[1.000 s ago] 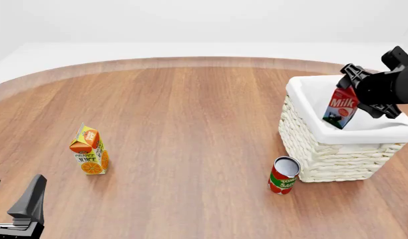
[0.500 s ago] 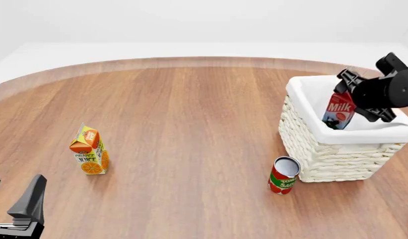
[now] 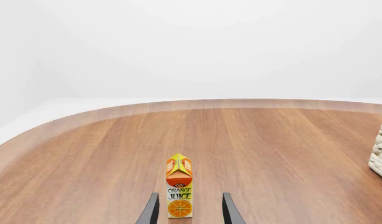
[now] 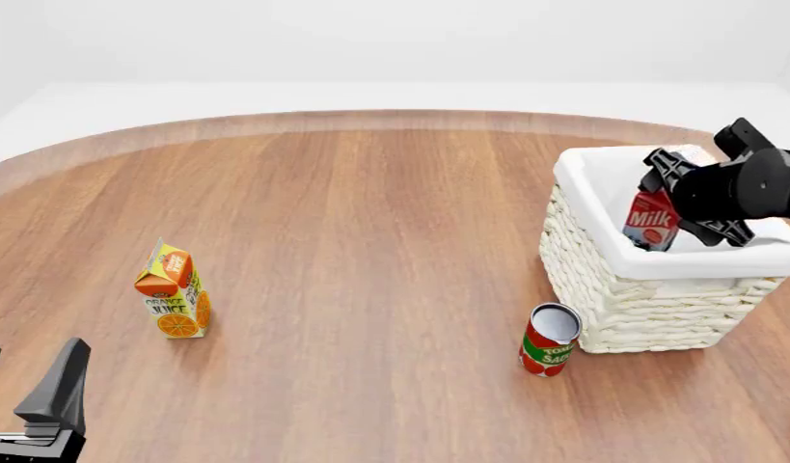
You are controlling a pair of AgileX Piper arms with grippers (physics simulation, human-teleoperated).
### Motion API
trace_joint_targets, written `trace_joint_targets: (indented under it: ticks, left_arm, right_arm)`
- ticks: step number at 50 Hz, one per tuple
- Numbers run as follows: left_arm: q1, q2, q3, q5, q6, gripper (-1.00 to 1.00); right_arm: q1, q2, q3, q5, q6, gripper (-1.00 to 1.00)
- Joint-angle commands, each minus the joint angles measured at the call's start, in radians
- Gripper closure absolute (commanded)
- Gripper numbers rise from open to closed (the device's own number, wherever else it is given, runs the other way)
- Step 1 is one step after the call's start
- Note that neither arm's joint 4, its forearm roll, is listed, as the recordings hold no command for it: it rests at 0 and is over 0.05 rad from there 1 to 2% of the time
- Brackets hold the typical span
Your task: Pick the milk and place it in the basket.
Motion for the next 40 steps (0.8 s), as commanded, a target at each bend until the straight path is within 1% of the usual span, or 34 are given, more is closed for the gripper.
trace_joint_targets:
  ticks: [1,8,13,16,17,20,27,36,39,40]
  left_arm:
    - [0.0,0.0,0.0,0.0,0.0,-1.0]
    - [0.0,0.0,0.0,0.0,0.0,-1.0]
    - [0.0,0.0,0.0,0.0,0.0,-1.0]
    - [0.0,0.0,0.0,0.0,0.0,-1.0]
    - [0.0,0.0,0.0,0.0,0.0,-1.0]
    - [0.0,0.0,0.0,0.0,0.0,-1.0]
    - [0.0,0.0,0.0,0.0,0.0,-1.0]
    - [0.0,0.0,0.0,0.0,0.0,-1.0]
    - [0.0,0.0,0.0,0.0,0.0,-1.0]
    - [0.0,0.0,0.0,0.0,0.0,-1.0]
  right_arm:
    - [-0.002,-0.001,-0.01,-0.018,0.009,1.0]
    - [-0.007,-0.008,-0.01,-0.015,0.005,1.0]
    - [-0.031,-0.014,0.001,-0.004,-0.005,1.0]
    - [-0.016,-0.015,0.002,-0.01,0.012,1.0]
    - [-0.026,-0.021,0.001,-0.004,0.004,-1.0]
    - [-0.016,-0.02,0.002,-0.004,0.021,-1.0]
    - [-0.015,-0.044,0.011,0.001,0.024,-1.0]
    - [-0.025,-0.097,0.01,0.031,0.019,-1.0]
    - [-0.042,-0.136,0.01,0.041,0.001,-1.0]
    - [-0.068,-0.165,0.004,0.046,-0.025,-1.0]
